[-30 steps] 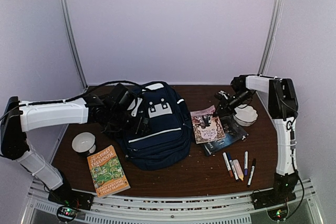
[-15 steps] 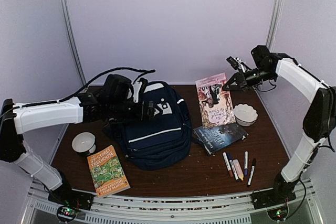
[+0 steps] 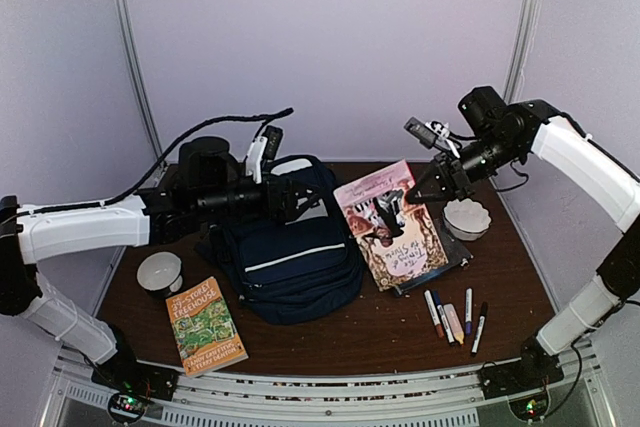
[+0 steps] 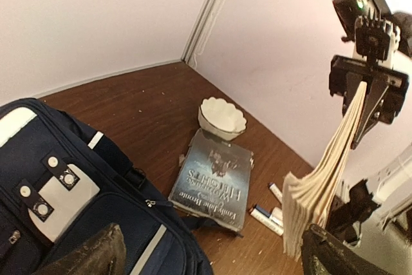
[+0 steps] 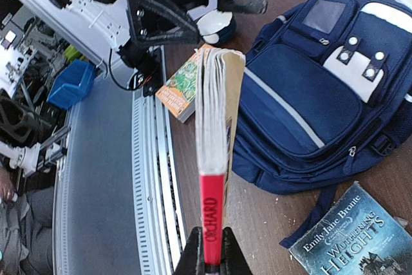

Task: Pack the student bag

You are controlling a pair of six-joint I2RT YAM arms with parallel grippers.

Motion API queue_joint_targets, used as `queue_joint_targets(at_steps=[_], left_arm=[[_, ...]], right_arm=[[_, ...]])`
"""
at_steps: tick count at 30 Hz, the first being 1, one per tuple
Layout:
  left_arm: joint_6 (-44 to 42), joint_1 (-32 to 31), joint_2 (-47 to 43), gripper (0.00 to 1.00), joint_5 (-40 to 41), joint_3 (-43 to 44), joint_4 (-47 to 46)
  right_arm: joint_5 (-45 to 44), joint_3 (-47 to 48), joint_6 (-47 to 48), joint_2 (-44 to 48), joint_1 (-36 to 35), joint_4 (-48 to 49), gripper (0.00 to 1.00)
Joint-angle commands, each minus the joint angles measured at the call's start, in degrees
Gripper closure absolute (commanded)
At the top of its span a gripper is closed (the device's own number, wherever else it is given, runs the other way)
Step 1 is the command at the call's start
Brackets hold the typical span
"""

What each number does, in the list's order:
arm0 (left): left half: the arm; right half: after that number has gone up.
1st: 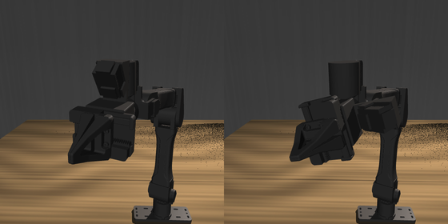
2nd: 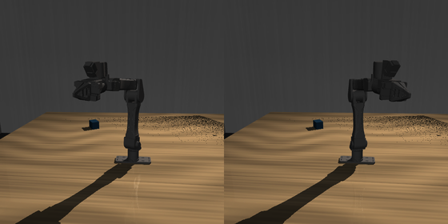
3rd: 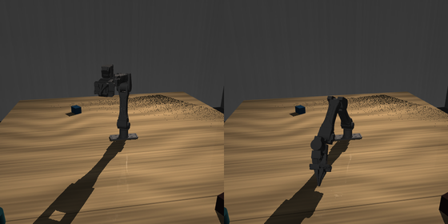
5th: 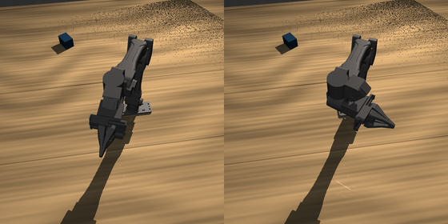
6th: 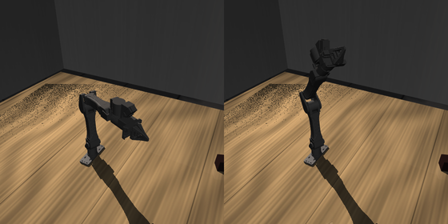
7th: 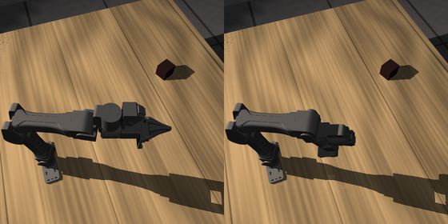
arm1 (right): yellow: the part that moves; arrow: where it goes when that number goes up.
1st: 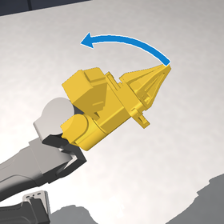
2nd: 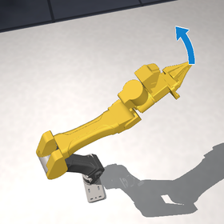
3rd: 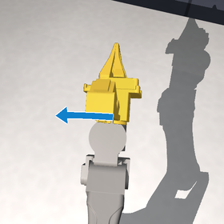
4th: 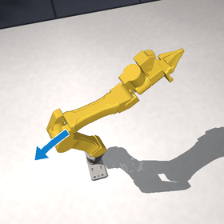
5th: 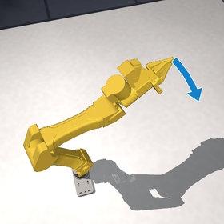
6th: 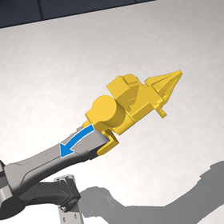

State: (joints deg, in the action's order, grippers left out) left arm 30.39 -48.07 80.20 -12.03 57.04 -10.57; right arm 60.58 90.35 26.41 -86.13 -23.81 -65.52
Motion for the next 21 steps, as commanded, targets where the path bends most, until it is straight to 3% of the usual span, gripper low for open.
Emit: queue_joint_targets(at_steps=[1,8,15,21], left_arm=[[-16.98,-0.18,-1.90,0.02,-5.54,5.60,9.67],[-25.18,-0.67,1.72,0.02,-20.13,9.15,16.25],[-25.43,-3.05,4.63,0.03,-24.60,10.37,17.95],[-23.68,-3.17,4.05,0.18,-26.41,7.24,17.24]], right_arm=[[-2.35,0.81,11.78,-2.73,-4.51,-8.77,1.00],[-6.41,5.19,15.27,-6.73,-10.50,-11.44,1.00],[-5.42,11.64,14.96,-10.71,-13.13,-13.85,1.00],[-5.07,12.57,14.18,-11.46,-13.28,-13.47,1.00]])
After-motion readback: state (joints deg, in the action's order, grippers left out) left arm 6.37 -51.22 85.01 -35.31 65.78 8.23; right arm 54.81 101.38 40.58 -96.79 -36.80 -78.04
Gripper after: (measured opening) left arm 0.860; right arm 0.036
